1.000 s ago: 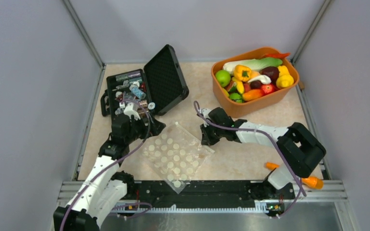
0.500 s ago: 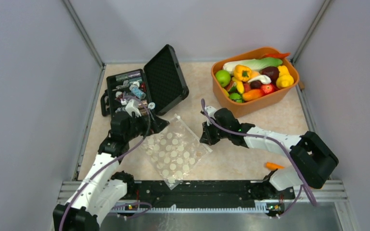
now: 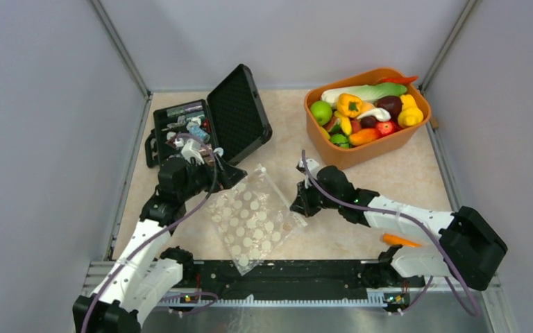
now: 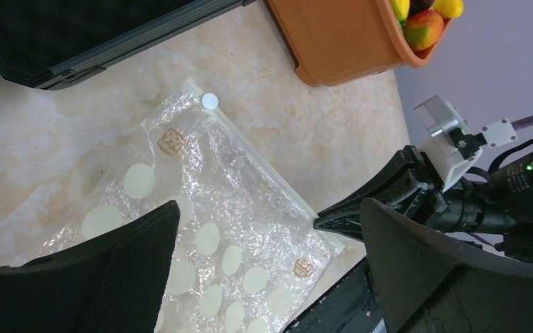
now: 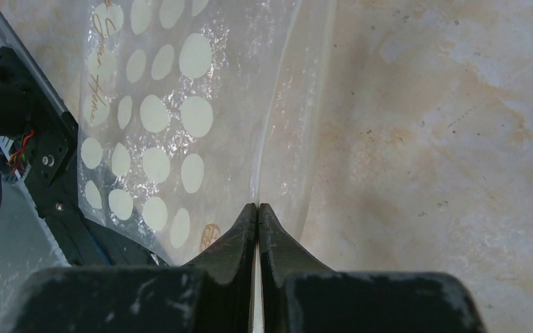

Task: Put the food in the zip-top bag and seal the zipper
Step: Pick up the zipper food storage bag at the center of the board, then open the zipper of the food storage bag.

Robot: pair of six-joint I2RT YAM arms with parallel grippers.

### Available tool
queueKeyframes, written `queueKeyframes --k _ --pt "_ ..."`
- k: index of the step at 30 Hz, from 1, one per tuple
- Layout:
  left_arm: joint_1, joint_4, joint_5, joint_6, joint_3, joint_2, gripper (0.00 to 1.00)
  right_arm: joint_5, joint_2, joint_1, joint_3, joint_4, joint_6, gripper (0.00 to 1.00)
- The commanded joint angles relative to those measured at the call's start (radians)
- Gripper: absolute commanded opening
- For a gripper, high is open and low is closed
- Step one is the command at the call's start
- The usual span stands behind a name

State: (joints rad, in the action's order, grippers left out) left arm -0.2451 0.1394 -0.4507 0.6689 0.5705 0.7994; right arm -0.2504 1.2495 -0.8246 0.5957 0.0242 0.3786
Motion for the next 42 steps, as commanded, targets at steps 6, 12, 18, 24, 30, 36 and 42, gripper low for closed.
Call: queueKeyframes --k 6,12,18,24,30,36,42 --pt "-0.036 0.037 0.033 0.073 0.024 -0.076 0.98 0.05 -0.068 -0.01 -0.052 0.123 0.013 0.0" --pt "-0.148 0.029 0.124 0.152 0.029 -0.058 0.96 0.044 -0.083 -0.015 -0.063 0.178 -0.013 0.0" --pt "-0.247 0.026 0.2 0.222 0.065 0.052 0.93 0.088 -0.085 -0.079 -0.004 0.103 -0.119 0.0" --pt "-0.32 0.096 0.274 0.257 0.145 0.178 0.87 0.285 -0.077 -0.201 0.069 0.019 -0.158 0.0" --pt "-0.345 0.146 0.307 0.256 0.175 0.246 0.83 0.381 -0.1 -0.277 0.083 0.022 -0.165 0.0" --pt "-0.371 0.207 0.354 0.218 0.202 0.272 0.77 0.457 -0.128 -0.322 0.086 0.024 -0.176 0.0" --pt "-0.385 0.204 0.355 0.214 0.232 0.318 0.81 0.458 -0.111 -0.335 0.109 0.006 -0.191 0.0"
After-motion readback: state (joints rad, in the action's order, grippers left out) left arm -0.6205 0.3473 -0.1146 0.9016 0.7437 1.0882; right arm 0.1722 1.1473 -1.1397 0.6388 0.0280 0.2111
